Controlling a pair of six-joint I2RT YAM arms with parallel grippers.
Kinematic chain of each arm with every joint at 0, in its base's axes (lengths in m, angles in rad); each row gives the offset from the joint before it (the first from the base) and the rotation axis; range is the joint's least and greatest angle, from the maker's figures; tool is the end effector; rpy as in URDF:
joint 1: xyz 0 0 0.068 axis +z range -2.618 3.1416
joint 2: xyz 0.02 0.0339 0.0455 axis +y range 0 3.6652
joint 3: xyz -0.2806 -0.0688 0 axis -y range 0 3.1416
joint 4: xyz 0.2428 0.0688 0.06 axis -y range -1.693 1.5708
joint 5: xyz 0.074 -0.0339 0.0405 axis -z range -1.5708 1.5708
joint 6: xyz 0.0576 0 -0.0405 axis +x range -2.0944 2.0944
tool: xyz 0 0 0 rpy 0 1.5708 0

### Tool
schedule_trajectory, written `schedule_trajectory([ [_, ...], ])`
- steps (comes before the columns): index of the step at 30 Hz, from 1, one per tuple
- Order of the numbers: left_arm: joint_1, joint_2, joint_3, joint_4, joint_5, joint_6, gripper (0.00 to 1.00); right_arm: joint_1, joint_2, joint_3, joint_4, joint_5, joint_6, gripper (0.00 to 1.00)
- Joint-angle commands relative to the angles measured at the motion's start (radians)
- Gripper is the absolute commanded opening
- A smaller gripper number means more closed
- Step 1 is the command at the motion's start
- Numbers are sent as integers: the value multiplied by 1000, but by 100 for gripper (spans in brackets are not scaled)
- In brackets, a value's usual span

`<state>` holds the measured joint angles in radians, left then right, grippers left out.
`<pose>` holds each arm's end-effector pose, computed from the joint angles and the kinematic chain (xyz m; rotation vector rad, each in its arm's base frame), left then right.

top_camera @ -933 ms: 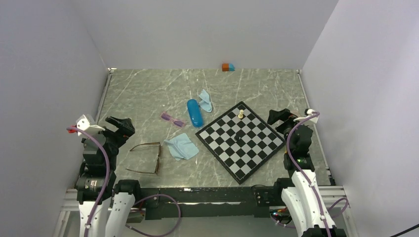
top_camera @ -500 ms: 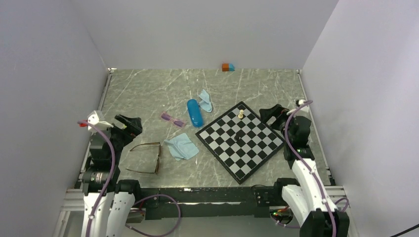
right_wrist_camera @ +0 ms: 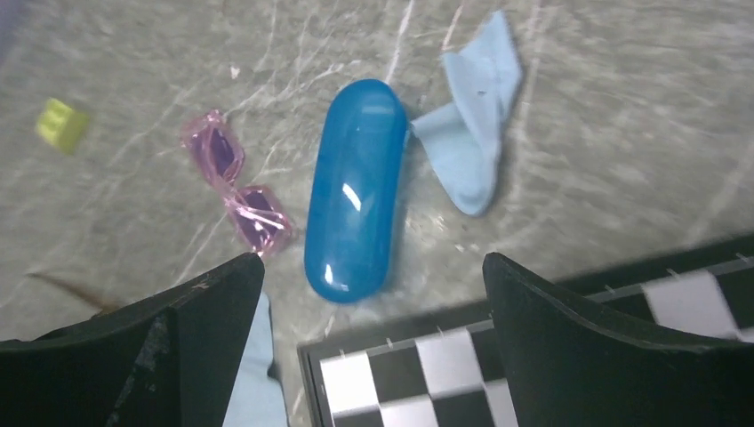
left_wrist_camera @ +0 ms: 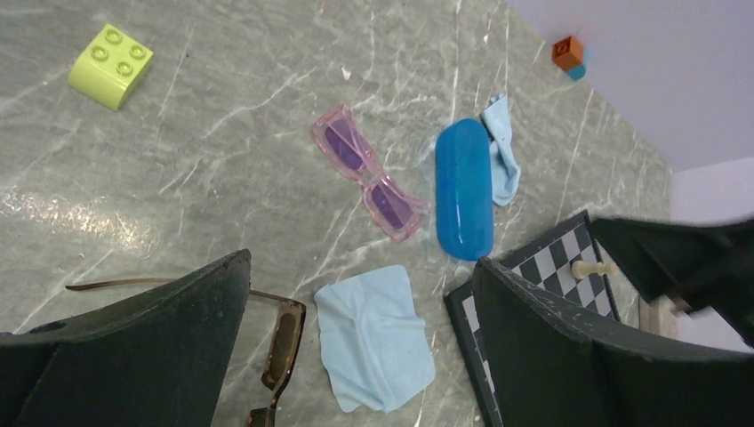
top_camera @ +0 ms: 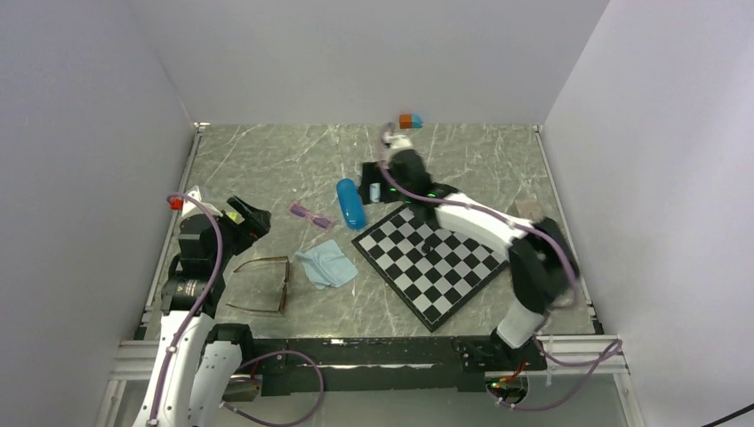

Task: Organize the sunglasses
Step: Pick up the sunglasses case from the center of the board.

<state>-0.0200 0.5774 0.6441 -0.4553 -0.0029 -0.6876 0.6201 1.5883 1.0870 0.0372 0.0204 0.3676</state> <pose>0.1449 -0.0027 0.2929 -0.6532 1.8777 -0.4596 0.3135 0.2224 0.2711 -0.2498 2.0727 0.5925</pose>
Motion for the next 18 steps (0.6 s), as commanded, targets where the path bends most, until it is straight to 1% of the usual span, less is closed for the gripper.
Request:
schedule_trajectory([
  [1, 4, 9, -1, 27, 29, 24, 99, 135, 274, 283, -184, 238, -86, 100],
  [5, 5, -4, -31, 26, 38, 25, 99, 199, 482, 484, -272, 377, -101, 100],
  [7, 5, -13, -41, 27, 48, 27, 99, 215, 556, 569, -332, 416, -92, 100],
  [9, 6, -24, -41, 30, 52, 34, 99, 226, 600, 614, -362, 454, -94, 100],
  [11, 5, -34, -45, 33, 37, 33, 99, 231, 619, 627, -365, 482, -96, 100],
  [14, 5, -42, -49, 26, 33, 28, 99, 231, 614, 597, -358, 488, -71, 100],
  [18, 6, -51, -60, 41, 58, 28, 99, 231, 600, 555, -318, 449, -45, 100],
])
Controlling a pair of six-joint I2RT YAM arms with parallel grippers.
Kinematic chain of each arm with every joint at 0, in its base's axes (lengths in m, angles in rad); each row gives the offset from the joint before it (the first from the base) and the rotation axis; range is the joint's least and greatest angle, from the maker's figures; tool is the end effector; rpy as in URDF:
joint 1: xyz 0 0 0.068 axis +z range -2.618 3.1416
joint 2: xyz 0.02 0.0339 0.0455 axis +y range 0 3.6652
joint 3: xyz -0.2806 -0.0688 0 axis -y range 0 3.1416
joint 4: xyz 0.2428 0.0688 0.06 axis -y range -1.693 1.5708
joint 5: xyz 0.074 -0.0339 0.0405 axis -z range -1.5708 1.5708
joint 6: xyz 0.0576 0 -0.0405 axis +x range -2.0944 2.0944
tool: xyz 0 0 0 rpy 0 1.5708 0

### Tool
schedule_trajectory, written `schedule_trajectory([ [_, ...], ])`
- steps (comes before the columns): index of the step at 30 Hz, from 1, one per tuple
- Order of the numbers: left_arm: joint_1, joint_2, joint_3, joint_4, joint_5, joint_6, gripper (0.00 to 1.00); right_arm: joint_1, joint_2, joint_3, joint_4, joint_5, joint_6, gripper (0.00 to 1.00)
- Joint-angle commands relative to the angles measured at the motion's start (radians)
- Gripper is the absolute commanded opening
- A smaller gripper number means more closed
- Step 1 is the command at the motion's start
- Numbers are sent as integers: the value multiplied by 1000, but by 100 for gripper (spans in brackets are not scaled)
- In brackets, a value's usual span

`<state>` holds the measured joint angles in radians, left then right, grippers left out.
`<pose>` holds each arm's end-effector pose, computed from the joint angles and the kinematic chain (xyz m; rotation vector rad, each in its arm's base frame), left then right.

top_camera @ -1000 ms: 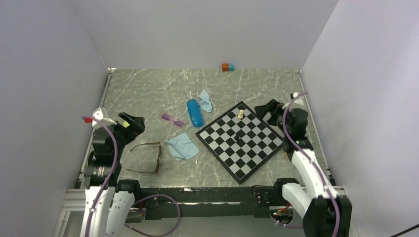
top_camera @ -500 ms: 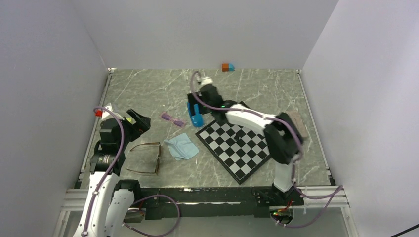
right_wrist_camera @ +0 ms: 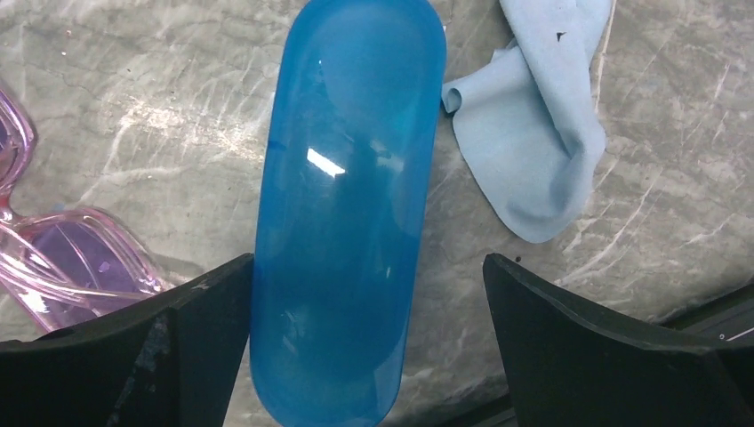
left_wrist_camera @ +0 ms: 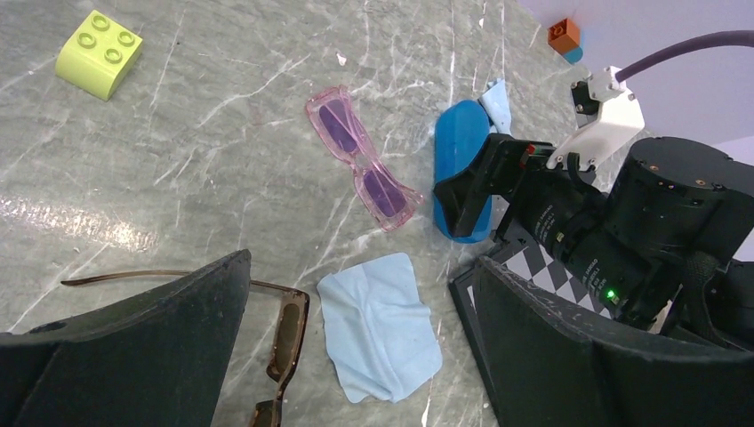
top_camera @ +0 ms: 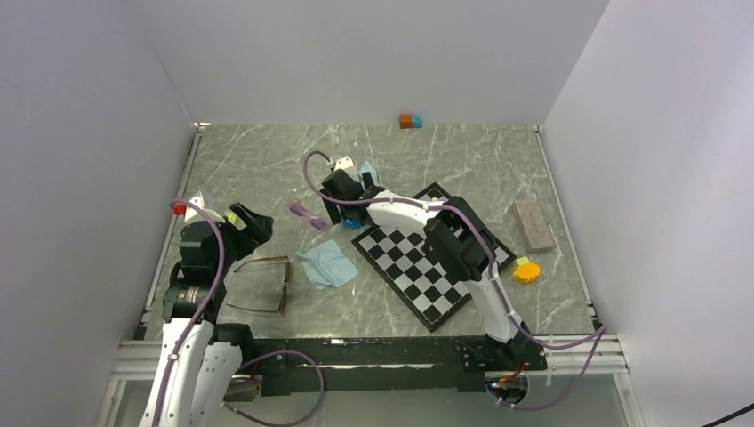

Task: Organize the sunglasses
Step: Pick up the sunglasses case from the center of the board.

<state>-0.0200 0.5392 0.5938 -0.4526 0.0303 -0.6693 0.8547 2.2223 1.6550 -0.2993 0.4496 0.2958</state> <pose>0.1396 -0.0045 0.2797 -0.6188 1.9017 -0.4774 0.3528 0.3673 0.1608 -0.4524 2.2830 0.0186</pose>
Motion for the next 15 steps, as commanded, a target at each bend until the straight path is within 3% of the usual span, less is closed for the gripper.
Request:
schedule_trajectory([
  [1, 5, -14, -6, 37, 26, 9, 99, -3, -29, -14, 29, 5, 27, 100],
  [6, 5, -19, -6, 12, 30, 3, 99, -3, 29, 42, 25, -21, 45, 94],
  [8, 5, -28, -15, 17, 28, -3, 99, -4, 45, 50, 26, -39, 62, 80],
  [10, 5, -34, -18, 30, 30, -5, 99, -4, 33, 34, 45, -64, 76, 57],
  [15, 5, -22, -6, 31, 65, 10, 99, -5, -99, -89, 171, -103, 67, 13],
])
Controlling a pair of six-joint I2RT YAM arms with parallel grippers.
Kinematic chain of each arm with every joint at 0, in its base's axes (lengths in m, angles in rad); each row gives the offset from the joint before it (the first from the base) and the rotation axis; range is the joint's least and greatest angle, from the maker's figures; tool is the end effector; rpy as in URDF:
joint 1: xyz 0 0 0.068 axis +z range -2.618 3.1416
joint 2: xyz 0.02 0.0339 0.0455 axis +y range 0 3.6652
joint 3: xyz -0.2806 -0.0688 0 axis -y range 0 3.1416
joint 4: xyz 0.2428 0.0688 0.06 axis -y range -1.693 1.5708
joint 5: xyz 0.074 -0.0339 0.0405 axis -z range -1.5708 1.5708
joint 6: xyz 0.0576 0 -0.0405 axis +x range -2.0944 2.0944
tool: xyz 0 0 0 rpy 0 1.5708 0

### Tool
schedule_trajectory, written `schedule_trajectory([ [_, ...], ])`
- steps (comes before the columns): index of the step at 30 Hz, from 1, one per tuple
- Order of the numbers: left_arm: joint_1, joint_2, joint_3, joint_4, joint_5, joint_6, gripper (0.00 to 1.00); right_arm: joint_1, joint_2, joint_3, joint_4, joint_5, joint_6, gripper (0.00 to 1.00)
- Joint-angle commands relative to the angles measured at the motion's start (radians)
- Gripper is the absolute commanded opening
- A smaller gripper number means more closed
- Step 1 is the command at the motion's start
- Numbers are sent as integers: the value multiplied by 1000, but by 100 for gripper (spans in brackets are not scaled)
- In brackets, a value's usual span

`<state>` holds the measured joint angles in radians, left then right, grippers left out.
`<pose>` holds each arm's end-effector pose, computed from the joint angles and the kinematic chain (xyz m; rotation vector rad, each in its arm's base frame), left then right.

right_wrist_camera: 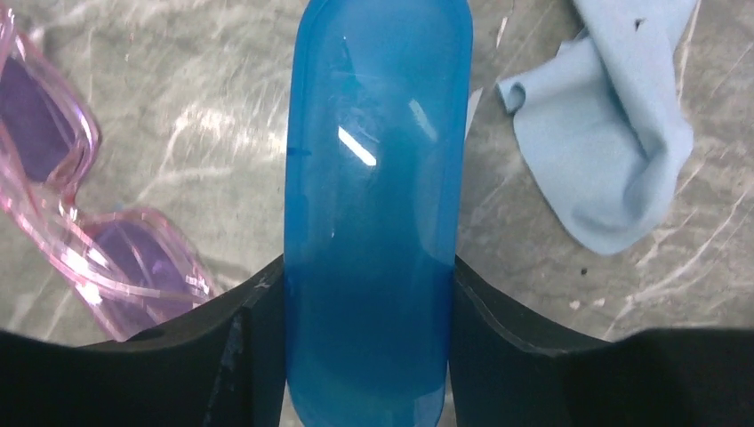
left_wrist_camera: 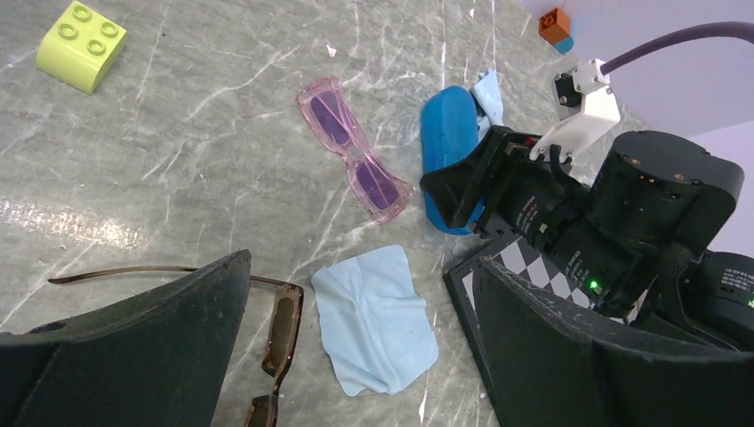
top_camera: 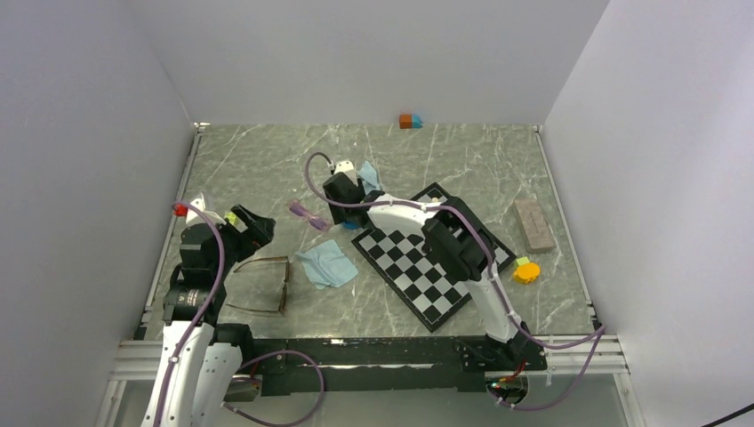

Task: Organize the sunglasses
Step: Pick up the sunglasses case from the center of the board, then open the sunglasses case at the center of the board.

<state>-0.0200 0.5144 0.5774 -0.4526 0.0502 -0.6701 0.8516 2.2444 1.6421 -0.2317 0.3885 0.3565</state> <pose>0.1358 -0.0056 0.2768 -0.6048 1.8998 -0.4992 0.3555 0.3728 0.1504 -0.3982 2.2955 0.1332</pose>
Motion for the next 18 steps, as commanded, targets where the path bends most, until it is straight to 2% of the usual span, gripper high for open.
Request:
schedule_trajectory([
  [1, 6, 6, 7, 42, 67, 13, 99, -2, -167, -112, 131, -54, 6, 2],
  [5, 6, 17, -6, 144, 205, 16, 99, -12, -428, -308, 286, -168, 8, 0],
  [9, 4, 56, -10, 340, 500, 34, 99, -47, -688, -531, 448, -460, 18, 0],
  [11, 2, 77, -32, 513, 670, -11, 99, -55, -794, -609, 499, -574, 25, 0],
  [13, -12, 90, -78, 760, 806, -109, 99, -61, -864, -661, 505, -652, 35, 0],
  [16, -72, 99, -137, 1037, 856, -187, 99, -67, -936, -707, 532, -761, 66, 0],
  [18, -125, 100, -133, 1076, 833, -163, 99, -70, -955, -717, 552, -817, 89, 0],
])
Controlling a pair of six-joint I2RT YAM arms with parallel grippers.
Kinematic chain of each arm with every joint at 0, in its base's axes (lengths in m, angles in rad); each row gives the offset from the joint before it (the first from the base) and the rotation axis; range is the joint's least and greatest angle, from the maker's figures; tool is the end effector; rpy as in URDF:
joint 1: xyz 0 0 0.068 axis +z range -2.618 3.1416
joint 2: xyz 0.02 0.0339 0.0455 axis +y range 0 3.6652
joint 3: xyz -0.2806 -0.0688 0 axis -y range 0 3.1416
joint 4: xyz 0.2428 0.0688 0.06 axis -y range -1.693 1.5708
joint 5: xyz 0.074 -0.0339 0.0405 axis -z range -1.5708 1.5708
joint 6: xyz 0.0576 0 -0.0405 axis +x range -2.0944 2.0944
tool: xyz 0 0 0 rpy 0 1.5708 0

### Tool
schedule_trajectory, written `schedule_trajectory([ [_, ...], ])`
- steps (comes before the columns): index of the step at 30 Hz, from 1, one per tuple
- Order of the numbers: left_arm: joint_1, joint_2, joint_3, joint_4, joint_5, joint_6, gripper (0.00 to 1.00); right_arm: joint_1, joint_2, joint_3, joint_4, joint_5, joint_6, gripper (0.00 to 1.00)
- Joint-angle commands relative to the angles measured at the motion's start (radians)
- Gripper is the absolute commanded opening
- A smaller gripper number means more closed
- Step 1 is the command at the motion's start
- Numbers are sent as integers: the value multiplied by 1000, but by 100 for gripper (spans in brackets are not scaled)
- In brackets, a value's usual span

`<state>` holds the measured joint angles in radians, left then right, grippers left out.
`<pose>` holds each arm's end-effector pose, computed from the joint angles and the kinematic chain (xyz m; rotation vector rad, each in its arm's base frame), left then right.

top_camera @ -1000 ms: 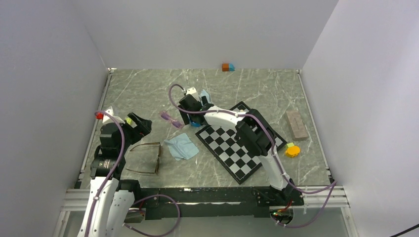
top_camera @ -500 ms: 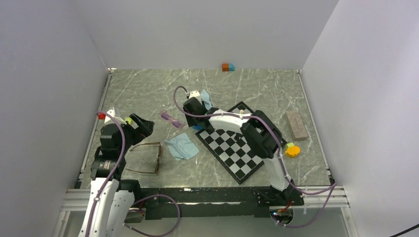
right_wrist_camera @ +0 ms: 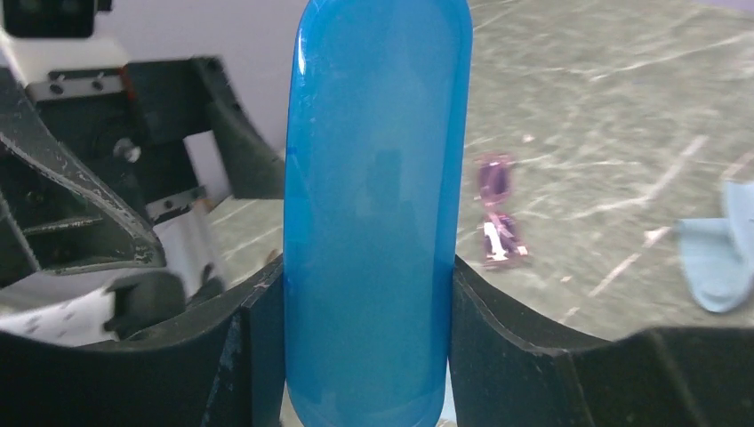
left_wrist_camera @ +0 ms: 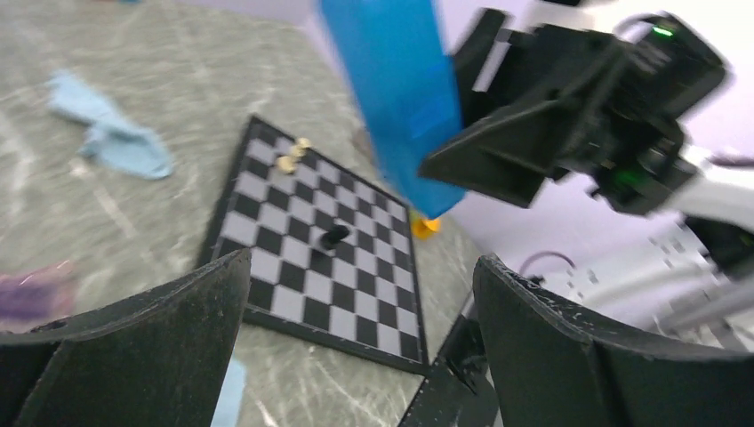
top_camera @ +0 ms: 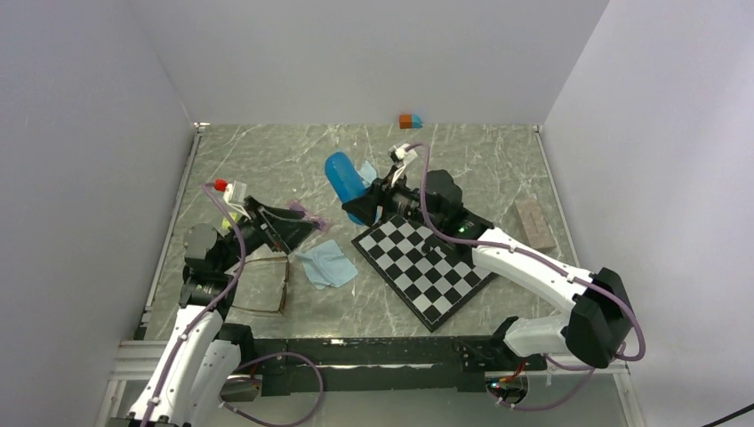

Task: Organize the sunglasses
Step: Open the sunglasses case at the center of the board.

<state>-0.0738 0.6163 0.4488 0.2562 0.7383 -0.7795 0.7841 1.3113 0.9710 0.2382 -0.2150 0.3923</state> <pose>0.1533 -0.0502 0.3047 0.0771 1.6331 -1.2114 0.2225 0.2393 0.3469 -0.5157 1.7093 1.0496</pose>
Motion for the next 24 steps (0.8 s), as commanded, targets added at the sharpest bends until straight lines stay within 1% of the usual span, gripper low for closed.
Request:
schedule_trajectory([
  [1, -105, 0, 5, 357, 119, -31, 99, -3, -27, -48, 92, -235, 61, 0],
  [5, -216, 34, 80, 237, 35, 74, 99, -3, -38, -54, 132, -299, 87, 0],
  [7, -244, 63, 106, 193, 1, 103, 99, -3, -51, -83, 195, -345, 106, 0],
  [9, -251, 100, 119, 183, -9, 106, 99, -3, -66, -112, 263, -386, 140, 0],
  [12, -253, 135, 118, 234, 5, 84, 99, -2, -84, -145, 356, -452, 181, 0],
  [18, -261, 167, 114, 341, 47, 43, 99, -2, -101, -179, 472, -546, 242, 0],
  [20, -263, 168, 122, 344, 58, 43, 99, 0, -92, -174, 492, -567, 264, 0],
  [24, -271, 157, 121, 359, 71, 53, 99, 0, -71, -161, 482, -566, 255, 0],
])
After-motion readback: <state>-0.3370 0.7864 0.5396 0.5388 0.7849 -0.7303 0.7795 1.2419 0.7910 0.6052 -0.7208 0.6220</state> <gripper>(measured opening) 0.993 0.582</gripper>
